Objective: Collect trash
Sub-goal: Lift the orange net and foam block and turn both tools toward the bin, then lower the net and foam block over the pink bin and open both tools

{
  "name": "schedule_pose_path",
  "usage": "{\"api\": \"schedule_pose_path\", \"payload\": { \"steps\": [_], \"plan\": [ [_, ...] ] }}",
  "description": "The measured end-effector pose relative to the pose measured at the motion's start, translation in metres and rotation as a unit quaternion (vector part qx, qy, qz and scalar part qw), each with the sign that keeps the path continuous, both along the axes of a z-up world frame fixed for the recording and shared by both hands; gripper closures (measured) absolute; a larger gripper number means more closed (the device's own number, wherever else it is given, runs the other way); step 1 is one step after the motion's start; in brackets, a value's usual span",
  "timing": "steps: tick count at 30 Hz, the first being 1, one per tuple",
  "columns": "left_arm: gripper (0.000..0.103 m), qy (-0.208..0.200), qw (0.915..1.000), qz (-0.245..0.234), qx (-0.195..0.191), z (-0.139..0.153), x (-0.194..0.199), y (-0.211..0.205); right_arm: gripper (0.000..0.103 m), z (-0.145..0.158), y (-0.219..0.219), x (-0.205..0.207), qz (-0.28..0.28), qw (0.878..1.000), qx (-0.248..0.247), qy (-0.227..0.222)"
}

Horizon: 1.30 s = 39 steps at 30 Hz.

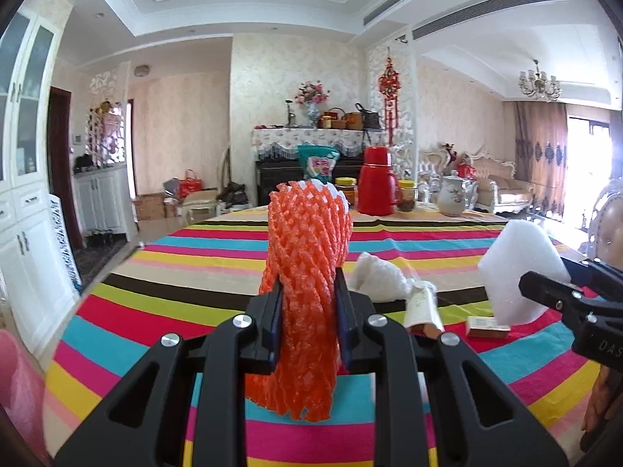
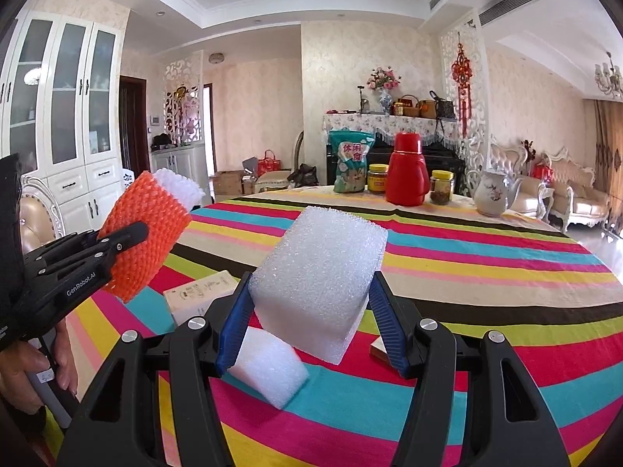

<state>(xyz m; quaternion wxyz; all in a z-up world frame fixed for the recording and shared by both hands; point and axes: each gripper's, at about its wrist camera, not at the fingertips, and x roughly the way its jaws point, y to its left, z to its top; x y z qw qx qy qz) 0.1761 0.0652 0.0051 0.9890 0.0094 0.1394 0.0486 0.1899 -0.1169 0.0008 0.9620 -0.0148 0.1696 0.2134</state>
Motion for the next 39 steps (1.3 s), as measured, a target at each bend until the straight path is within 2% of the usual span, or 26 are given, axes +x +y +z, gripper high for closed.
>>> {"api": "schedule_pose_path", "payload": {
  "steps": [5, 14, 21, 30, 39],
  "plan": [
    [0.081, 0.008, 0.9997, 0.009, 0.023, -0.001, -0.016, 0.006, 0.047, 0.003, 0.018, -0.001, 0.031, 0.999, -0.003, 0.011],
    [0.081, 0.035, 0.9984, 0.035, 0.028, -0.009, -0.042, 0.033, 0.047, 0.003, 0.065, -0.012, 0.093, 0.995, -0.03, 0.018],
    [0.081, 0.045, 0.9957, 0.078, 0.021, -0.013, -0.077, 0.076, 0.046, 0.007, 0.104, -0.021, 0.139, 0.989, -0.044, 0.018],
    [0.081, 0.032, 0.989, 0.143, 0.021, -0.001, -0.121, 0.135, 0.046, 0.011, 0.177, -0.041, 0.212, 0.975, -0.063, 0.012],
    [0.081, 0.036, 0.9758, 0.215, 0.019, 0.001, -0.155, 0.198, 0.046, 0.014, 0.253, -0.065, 0.288, 0.954, -0.083, 0.008]
  ]
}}
